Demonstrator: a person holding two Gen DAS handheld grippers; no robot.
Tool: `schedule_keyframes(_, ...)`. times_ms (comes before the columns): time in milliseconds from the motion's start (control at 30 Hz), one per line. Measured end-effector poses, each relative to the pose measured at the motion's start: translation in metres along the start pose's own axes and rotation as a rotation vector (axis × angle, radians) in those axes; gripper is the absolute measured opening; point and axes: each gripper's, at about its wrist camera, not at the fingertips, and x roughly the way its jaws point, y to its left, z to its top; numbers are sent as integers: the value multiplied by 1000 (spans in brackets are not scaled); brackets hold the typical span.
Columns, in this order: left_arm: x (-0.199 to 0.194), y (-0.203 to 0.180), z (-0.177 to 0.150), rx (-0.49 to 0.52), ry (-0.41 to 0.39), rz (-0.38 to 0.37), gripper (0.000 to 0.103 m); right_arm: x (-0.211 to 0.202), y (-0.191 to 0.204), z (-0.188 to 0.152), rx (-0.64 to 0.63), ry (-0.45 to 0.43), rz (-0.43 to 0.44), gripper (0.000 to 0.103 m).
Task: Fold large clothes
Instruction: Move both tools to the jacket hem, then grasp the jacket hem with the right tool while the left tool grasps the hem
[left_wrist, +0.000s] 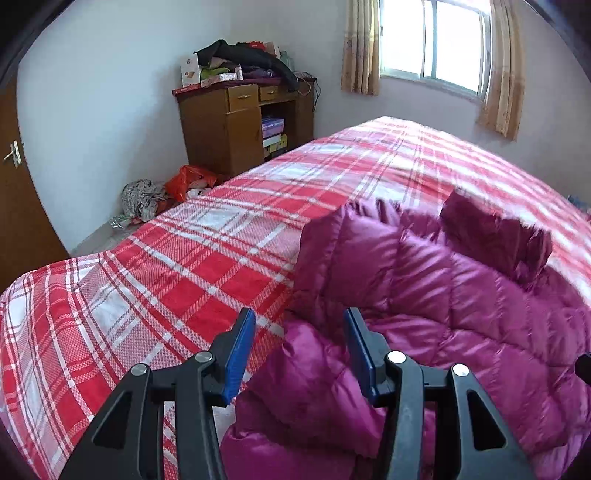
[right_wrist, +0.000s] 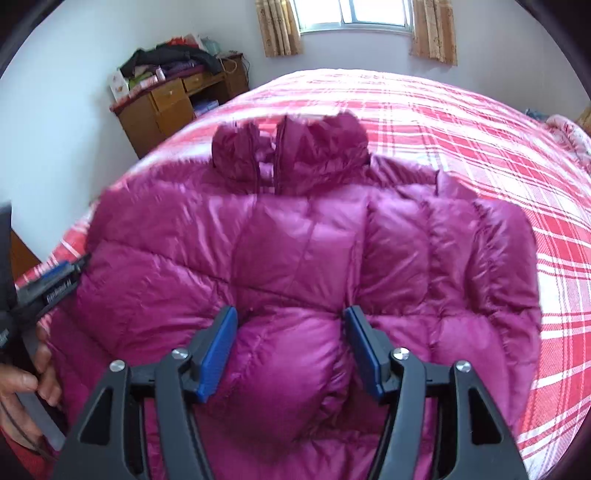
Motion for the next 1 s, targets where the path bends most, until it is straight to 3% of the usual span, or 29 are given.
schedule_keyframes(100,-8,-8,24,-30,-37,-29,53,-23,-16,35,67,-65,24,79)
schedule_keyframes(233,18,-33,37,-6,-31,-27,54,-9,-42,96,243,-8,110,79)
schedule_keyframes(367,43,-38,18,-19,-3,-10,54,29,-61,142,399,62,110,79)
schedule_keyframes(433,47,-38,6,-26,-11,7,54,48,-61,154,432,99,96,79)
schedule_keyframes(600,49,-36,3,-33,-1,1,55,88,-60,166,473,199,-34,79)
schedule_keyframes(700,53,-40,3,-17,11,18,56,109,-64,165,545,240,5,79)
schedule_keyframes(767,54,-40,3,-14,14,19,56,117,-62,166,525,263,1,73)
schedule_keyframes(833,55,-37,3,-24,17,5,57,116,-57,162,463,290,-13,43)
schedule_keyframes(1000,55,-35,3,-38,23,-9,58,85,-66,146,407,263,-6,29)
